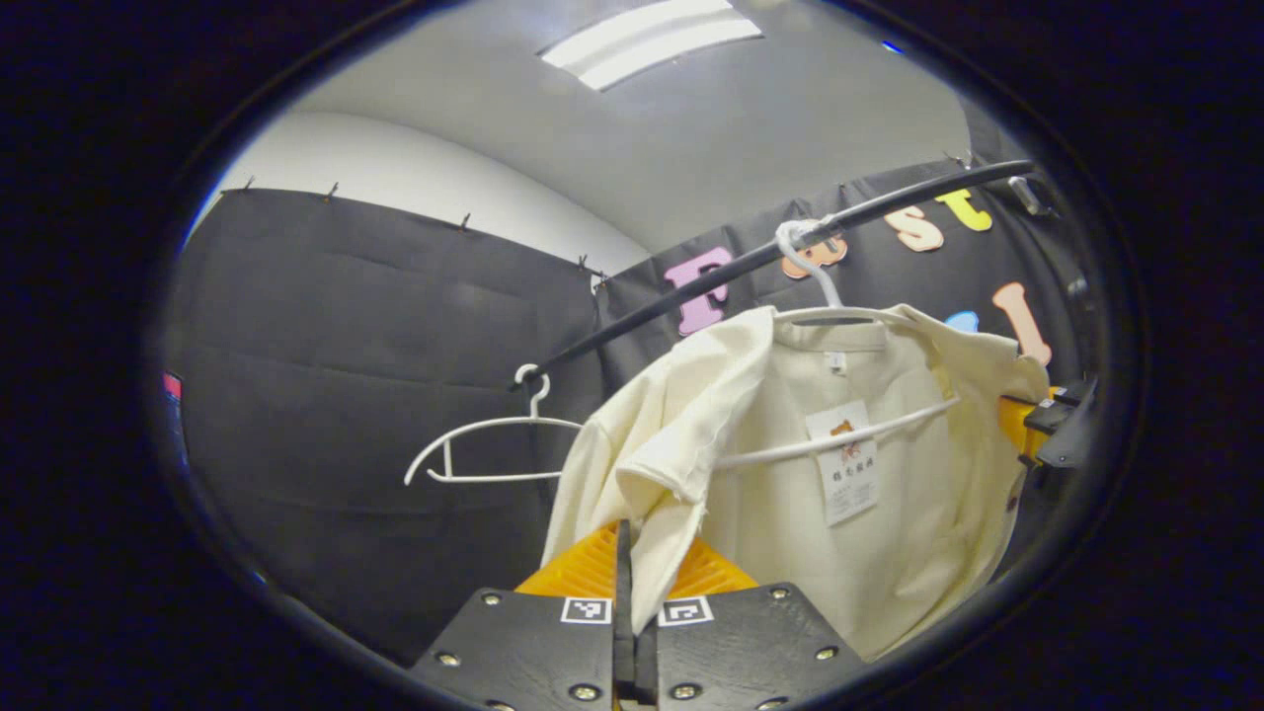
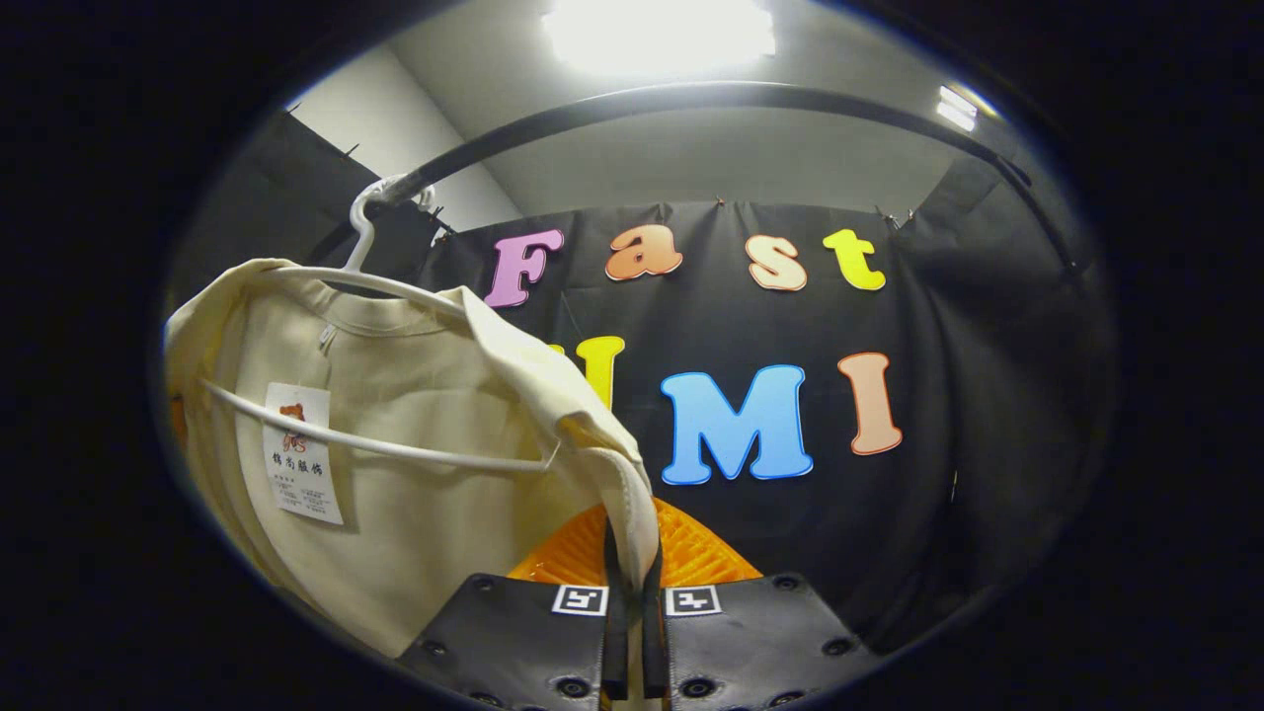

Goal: Grasp the clothes on the hanger with both hands and then place them into the laundry hamper below.

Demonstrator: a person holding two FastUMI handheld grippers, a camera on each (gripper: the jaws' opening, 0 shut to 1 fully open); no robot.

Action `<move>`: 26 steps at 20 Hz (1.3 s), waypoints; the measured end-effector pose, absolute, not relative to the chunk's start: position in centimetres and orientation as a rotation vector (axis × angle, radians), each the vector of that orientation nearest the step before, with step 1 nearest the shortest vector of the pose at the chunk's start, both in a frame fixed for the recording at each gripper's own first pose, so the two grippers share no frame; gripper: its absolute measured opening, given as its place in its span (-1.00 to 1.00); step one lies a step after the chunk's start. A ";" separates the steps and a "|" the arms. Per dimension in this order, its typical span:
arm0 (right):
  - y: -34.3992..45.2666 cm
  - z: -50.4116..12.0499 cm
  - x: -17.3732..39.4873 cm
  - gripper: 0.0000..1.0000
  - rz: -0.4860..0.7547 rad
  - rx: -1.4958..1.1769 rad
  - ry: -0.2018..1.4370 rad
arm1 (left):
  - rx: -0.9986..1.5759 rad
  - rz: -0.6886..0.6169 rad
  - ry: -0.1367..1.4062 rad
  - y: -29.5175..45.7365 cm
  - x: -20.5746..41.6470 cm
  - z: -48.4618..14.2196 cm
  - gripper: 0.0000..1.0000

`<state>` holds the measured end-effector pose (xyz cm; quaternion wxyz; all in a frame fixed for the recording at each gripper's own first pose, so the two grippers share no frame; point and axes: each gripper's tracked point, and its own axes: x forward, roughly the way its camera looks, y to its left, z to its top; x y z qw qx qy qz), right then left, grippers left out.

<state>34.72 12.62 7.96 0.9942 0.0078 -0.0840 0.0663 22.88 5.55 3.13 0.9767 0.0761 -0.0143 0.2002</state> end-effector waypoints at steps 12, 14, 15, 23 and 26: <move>8.9 10.6 38.0 -0.86 0.080 0.049 -0.200 | 0.209 0.476 -0.131 10.2 21.5 10.4 -1.00; 9.1 10.6 38.7 -0.86 0.080 0.041 -0.199 | 0.236 0.481 -0.155 10.7 21.7 11.6 -1.00; 9.0 10.6 39.1 -0.86 0.076 0.039 -0.198 | 0.247 0.485 -0.166 11.0 21.8 12.1 -1.00; 10.0 10.6 42.0 -0.86 0.115 0.046 -0.184 | 0.298 0.499 -0.225 13.4 23.9 15.1 -1.00; 10.8 10.4 44.0 -0.86 0.130 0.024 -0.183 | 0.291 0.484 -0.250 13.8 25.2 15.5 -1.00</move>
